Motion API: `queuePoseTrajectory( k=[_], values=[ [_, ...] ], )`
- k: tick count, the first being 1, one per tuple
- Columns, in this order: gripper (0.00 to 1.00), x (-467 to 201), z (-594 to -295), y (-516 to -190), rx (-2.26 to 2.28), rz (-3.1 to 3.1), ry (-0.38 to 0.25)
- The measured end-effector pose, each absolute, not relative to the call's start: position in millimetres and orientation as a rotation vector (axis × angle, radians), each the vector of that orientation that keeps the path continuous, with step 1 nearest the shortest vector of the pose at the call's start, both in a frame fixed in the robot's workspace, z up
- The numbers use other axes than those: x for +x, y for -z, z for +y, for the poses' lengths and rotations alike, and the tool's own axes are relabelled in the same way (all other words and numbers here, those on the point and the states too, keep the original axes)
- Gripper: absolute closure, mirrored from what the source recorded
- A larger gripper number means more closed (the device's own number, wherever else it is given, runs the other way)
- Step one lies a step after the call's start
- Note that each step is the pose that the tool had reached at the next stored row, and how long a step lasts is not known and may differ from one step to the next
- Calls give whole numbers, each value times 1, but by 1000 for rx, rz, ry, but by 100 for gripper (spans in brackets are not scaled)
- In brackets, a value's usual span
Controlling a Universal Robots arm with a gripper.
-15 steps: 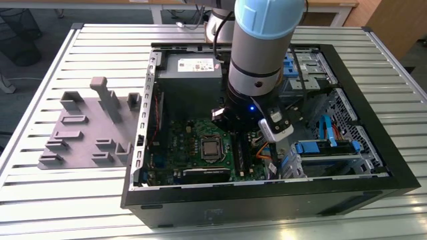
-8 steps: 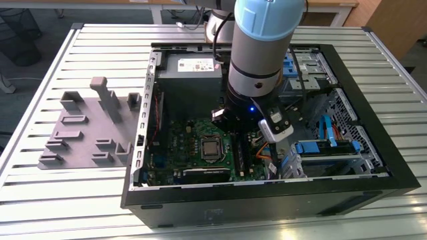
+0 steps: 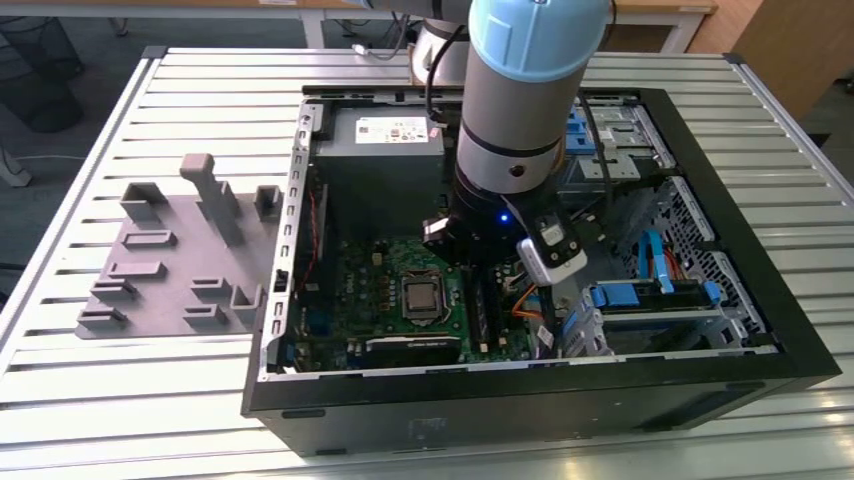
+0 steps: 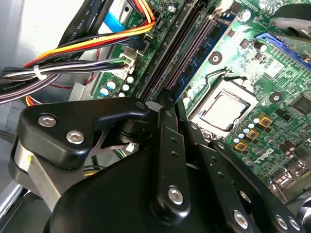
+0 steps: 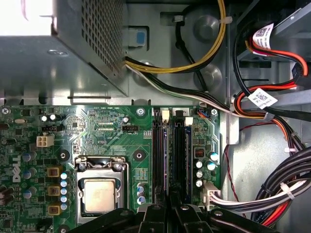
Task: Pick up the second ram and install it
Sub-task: 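Insert the second ram into the second slot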
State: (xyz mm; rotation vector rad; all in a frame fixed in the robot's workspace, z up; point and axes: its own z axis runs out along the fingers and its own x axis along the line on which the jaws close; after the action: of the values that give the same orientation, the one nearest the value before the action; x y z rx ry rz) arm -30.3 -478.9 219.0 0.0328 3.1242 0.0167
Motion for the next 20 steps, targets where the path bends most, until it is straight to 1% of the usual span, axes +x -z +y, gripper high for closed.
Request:
queuePoseTrajectory(
  k=[20],
  values=[
    [86, -30, -479, -216, 50, 3124, -32]
  ],
)
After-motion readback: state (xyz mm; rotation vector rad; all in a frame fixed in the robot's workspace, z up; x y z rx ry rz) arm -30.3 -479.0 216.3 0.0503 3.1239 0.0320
